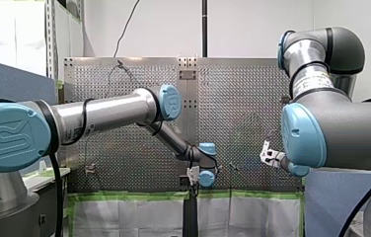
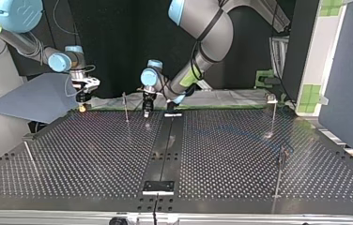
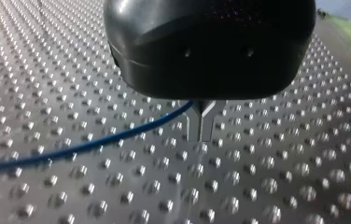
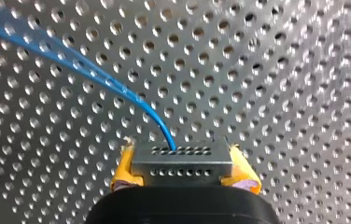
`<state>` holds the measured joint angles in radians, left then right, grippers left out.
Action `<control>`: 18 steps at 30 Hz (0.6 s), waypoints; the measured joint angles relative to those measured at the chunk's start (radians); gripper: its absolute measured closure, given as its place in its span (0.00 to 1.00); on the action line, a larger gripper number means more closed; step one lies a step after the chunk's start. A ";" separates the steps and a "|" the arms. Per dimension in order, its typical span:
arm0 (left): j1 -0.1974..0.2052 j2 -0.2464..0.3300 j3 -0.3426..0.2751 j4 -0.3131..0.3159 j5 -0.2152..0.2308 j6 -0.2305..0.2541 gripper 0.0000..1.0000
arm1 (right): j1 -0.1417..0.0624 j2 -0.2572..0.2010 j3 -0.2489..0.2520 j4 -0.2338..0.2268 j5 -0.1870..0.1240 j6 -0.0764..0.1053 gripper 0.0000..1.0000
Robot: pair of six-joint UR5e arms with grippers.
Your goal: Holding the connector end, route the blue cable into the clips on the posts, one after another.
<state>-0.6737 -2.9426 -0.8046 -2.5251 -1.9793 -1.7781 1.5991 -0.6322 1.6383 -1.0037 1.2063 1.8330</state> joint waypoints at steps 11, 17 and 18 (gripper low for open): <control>0.009 0.000 0.002 -0.002 0.000 0.000 1.00 | -0.010 0.001 0.000 0.000 0.101 0.008 1.00; 0.003 0.000 0.003 -0.015 0.013 0.001 1.00 | -0.010 0.001 0.000 -0.003 0.151 0.007 1.00; 0.001 0.000 0.003 -0.020 0.019 0.001 1.00 | -0.010 0.001 0.000 -0.004 0.156 0.007 1.00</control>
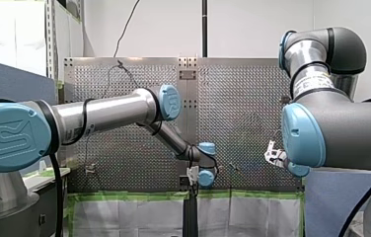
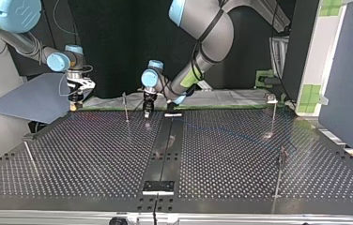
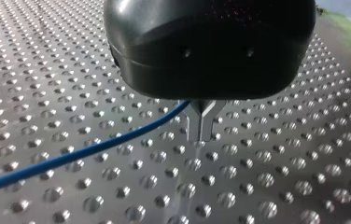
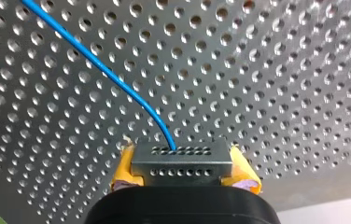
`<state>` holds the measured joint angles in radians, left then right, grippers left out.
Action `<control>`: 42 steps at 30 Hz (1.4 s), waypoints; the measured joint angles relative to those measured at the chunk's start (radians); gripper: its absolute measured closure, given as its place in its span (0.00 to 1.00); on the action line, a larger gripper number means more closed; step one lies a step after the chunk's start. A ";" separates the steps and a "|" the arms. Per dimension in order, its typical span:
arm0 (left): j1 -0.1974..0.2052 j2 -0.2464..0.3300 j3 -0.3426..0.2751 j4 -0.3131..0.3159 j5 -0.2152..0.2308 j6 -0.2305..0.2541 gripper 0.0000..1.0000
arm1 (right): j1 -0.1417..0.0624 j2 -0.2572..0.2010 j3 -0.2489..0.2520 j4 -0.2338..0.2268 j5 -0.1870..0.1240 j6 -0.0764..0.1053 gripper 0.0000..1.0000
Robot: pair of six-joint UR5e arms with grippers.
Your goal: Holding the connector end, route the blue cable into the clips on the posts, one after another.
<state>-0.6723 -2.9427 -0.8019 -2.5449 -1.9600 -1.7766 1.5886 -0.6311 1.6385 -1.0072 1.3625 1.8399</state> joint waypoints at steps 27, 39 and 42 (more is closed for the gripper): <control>-0.026 0.012 0.000 -0.173 0.088 0.154 0.00 | 0.011 0.003 0.000 0.006 -0.040 -0.004 1.00; -0.057 0.057 -0.001 -0.248 0.050 0.237 0.00 | 0.013 0.022 0.001 0.009 -0.045 -0.005 1.00; -0.066 0.059 -0.009 -0.274 0.047 0.242 0.00 | 0.013 0.022 0.001 0.010 -0.045 -0.005 1.00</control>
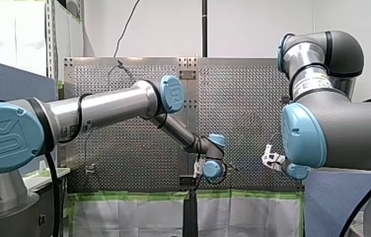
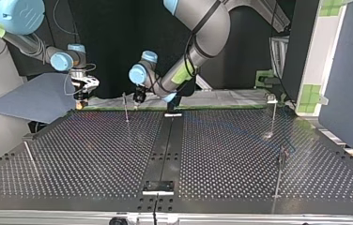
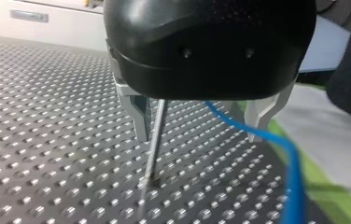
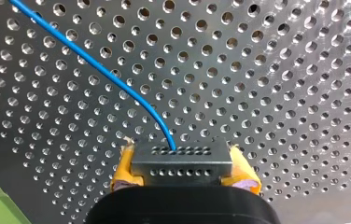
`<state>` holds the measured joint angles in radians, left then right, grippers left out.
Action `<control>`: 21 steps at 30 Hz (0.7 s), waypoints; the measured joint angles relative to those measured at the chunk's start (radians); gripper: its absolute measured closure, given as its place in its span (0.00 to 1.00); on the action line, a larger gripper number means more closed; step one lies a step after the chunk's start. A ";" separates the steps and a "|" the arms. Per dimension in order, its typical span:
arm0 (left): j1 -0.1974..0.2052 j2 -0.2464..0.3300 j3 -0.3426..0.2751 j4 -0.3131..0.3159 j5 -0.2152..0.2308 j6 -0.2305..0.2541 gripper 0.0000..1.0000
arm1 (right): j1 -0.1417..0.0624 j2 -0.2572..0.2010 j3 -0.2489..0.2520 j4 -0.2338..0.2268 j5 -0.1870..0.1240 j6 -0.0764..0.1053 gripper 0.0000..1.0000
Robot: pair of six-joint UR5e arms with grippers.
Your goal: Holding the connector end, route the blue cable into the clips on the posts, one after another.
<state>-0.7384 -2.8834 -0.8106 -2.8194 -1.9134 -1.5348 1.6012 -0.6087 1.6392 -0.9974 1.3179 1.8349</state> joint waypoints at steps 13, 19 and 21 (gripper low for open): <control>-0.021 0.080 -0.107 -0.025 0.025 0.027 0.00 | 0.000 0.002 0.000 0.004 0.000 0.001 1.00; -0.032 0.099 -0.154 -0.035 0.025 0.035 0.00 | -0.001 0.001 0.000 0.006 0.000 0.002 1.00; -0.039 0.100 -0.165 -0.039 0.024 0.036 0.00 | -0.002 0.002 0.000 0.007 0.000 0.002 1.00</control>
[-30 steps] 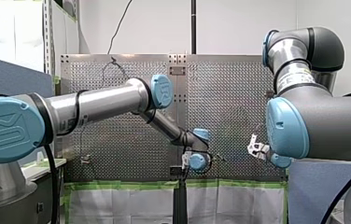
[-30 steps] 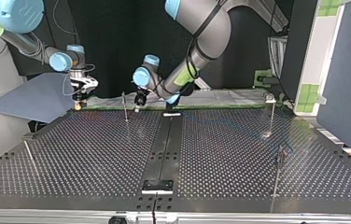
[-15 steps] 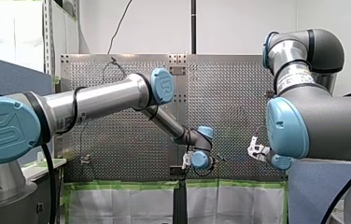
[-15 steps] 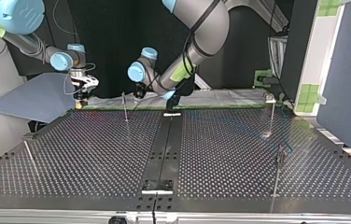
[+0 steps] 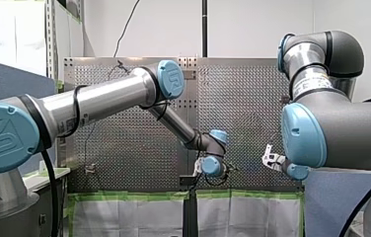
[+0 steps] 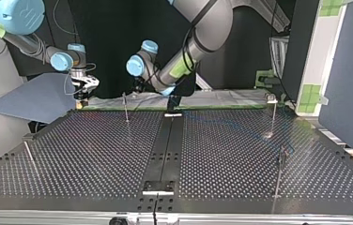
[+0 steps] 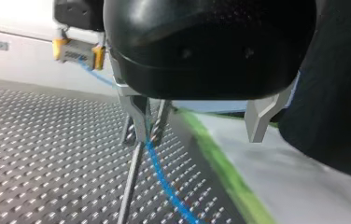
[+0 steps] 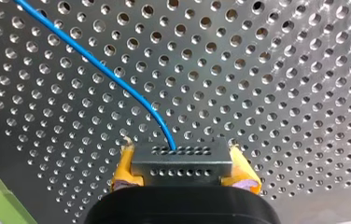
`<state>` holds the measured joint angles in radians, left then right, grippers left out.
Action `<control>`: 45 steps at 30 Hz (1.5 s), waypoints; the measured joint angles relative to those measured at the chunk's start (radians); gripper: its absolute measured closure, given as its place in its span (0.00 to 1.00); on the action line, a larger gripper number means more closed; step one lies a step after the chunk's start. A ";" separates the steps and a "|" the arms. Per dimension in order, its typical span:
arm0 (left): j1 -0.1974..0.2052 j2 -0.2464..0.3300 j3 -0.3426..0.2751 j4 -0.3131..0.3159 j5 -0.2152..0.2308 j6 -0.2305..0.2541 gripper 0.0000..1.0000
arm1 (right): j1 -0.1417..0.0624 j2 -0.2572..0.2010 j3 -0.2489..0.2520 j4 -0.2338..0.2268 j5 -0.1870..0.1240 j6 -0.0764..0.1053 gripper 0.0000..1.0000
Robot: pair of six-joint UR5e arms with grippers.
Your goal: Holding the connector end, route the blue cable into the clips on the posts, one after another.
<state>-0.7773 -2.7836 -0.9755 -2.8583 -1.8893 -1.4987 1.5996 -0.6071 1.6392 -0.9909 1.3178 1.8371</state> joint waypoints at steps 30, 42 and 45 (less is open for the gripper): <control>-0.046 0.000 -0.008 0.107 0.026 -0.131 0.00 | -0.001 0.000 0.000 -0.009 -0.018 0.005 1.00; -0.053 0.000 -0.008 0.134 0.012 -0.169 0.00 | -0.003 0.001 0.000 -0.006 -0.018 0.006 1.00; -0.056 0.000 -0.008 0.136 0.009 -0.182 0.00 | -0.003 0.000 0.000 -0.007 -0.018 0.007 1.00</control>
<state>-0.8329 -2.7832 -0.9835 -2.7226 -1.8804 -1.6809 1.5964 -0.6067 1.6388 -0.9974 1.2994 1.8437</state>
